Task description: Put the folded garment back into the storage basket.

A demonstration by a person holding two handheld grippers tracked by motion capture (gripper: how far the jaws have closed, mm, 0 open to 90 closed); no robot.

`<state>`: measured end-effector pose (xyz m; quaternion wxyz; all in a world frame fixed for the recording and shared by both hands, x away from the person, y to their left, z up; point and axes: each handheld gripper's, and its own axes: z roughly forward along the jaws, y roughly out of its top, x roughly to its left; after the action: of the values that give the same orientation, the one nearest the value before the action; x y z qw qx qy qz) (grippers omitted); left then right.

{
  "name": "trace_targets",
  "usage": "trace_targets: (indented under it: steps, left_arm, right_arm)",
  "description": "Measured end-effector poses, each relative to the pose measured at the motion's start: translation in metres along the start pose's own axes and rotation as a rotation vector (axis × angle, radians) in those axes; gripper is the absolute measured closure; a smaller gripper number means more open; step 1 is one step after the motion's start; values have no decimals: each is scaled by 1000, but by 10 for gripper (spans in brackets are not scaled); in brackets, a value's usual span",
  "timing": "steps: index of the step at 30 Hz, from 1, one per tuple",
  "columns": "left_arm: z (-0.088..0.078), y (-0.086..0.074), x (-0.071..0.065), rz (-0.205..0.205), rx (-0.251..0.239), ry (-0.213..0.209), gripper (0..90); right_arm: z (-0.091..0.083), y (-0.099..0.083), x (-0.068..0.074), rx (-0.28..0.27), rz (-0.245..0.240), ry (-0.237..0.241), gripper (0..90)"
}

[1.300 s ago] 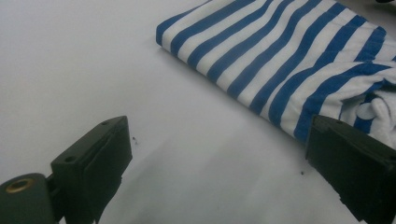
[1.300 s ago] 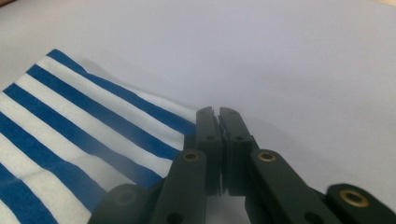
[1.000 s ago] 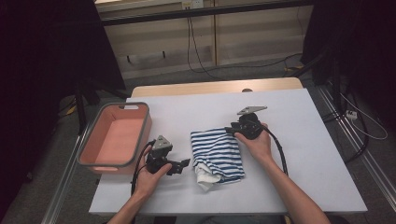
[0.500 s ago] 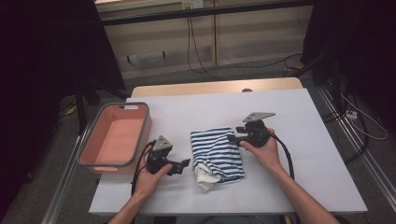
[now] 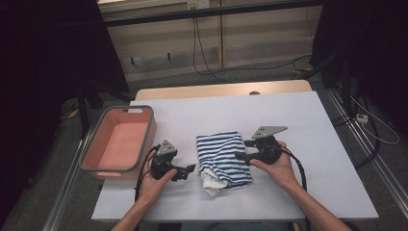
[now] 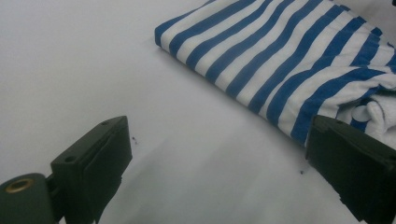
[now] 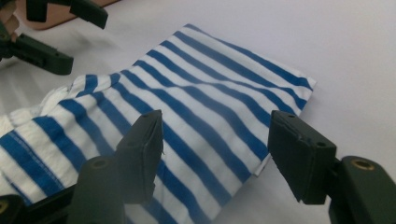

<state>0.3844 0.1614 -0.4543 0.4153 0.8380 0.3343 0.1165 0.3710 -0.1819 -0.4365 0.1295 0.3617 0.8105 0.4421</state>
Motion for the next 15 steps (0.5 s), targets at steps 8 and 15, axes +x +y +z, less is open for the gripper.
trace_targets:
  steps: [8,15]
  left_arm:
    - [-2,-1,-1,-1,-2,9,74]
    - [0,-2,0,-4,5,10,74]
  right_arm:
    - [-8,-8,15,16,-26,24,302]
    - [-16,-19,31,30,-65,54,321]
